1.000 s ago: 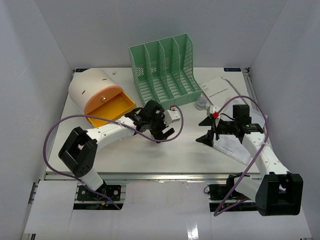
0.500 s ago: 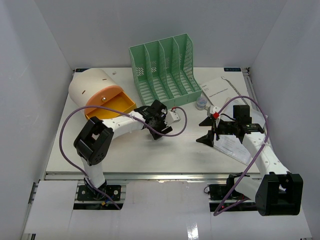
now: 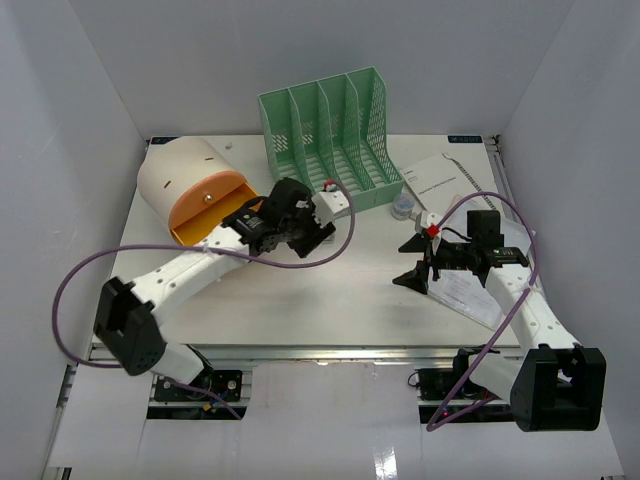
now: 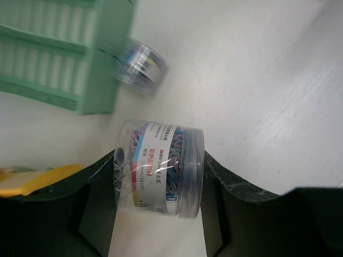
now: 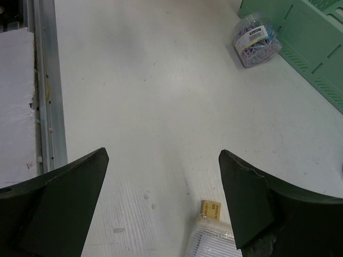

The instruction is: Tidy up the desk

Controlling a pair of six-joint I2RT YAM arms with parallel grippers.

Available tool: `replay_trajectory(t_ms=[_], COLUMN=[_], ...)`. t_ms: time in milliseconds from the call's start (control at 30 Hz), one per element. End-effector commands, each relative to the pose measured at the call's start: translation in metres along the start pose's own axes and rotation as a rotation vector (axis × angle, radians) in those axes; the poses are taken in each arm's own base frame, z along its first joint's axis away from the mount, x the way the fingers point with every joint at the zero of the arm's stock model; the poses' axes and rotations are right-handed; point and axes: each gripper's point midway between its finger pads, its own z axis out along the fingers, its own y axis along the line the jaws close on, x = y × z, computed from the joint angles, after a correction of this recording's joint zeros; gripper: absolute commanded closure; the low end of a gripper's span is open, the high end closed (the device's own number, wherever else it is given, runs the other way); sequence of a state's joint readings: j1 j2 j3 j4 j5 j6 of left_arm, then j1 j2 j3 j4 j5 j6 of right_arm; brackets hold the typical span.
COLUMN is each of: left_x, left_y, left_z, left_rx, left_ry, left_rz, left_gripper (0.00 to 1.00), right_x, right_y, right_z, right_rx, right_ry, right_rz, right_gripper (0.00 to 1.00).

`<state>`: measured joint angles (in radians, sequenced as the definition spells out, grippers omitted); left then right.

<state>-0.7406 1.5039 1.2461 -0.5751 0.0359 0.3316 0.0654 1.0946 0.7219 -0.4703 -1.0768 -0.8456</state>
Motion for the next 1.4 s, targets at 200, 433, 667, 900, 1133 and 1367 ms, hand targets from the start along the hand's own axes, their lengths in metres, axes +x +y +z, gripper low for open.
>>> replay_trajectory(t_ms=[200,433,667,900,1133,1367], left_x=[-0.052,-0.017,0.002,0.023,0.030,0.012], left_y=[0.111,0.155,0.169,0.167,0.169,0.168], left_z=[-0.125,-0.118,-0.096,-0.077,-0.078,-0.085], left_rx=[-0.461,-0.508,-0.497,-0.474,-0.496,-0.494], left_ry=[-0.141,-0.052,-0.004,0.065,0.093,0.023], left_rz=[0.042,0.022,0.004,-0.032,-0.052,-0.121], left_gripper=[0.72,0.72,0.68,0.43,0.20,0.08], right_x=[-0.015,-0.016,-0.017,-0.018,-0.018,-0.016], right_y=[-0.002,-0.001,-0.001,-0.001,-0.001,-0.002], right_z=[-0.003,-0.003,-0.004,-0.005,-0.006,-0.005], right_rx=[-0.008,-0.009,-0.006,-0.005,-0.005,-0.005], right_ry=[-0.034,-0.037,-0.039,-0.043,-0.043,-0.041], right_rz=[-0.036,-0.039,-0.039,-0.042,-0.042,-0.035], right_gripper=[0.10,0.10,0.10,0.10,0.10,0.10])
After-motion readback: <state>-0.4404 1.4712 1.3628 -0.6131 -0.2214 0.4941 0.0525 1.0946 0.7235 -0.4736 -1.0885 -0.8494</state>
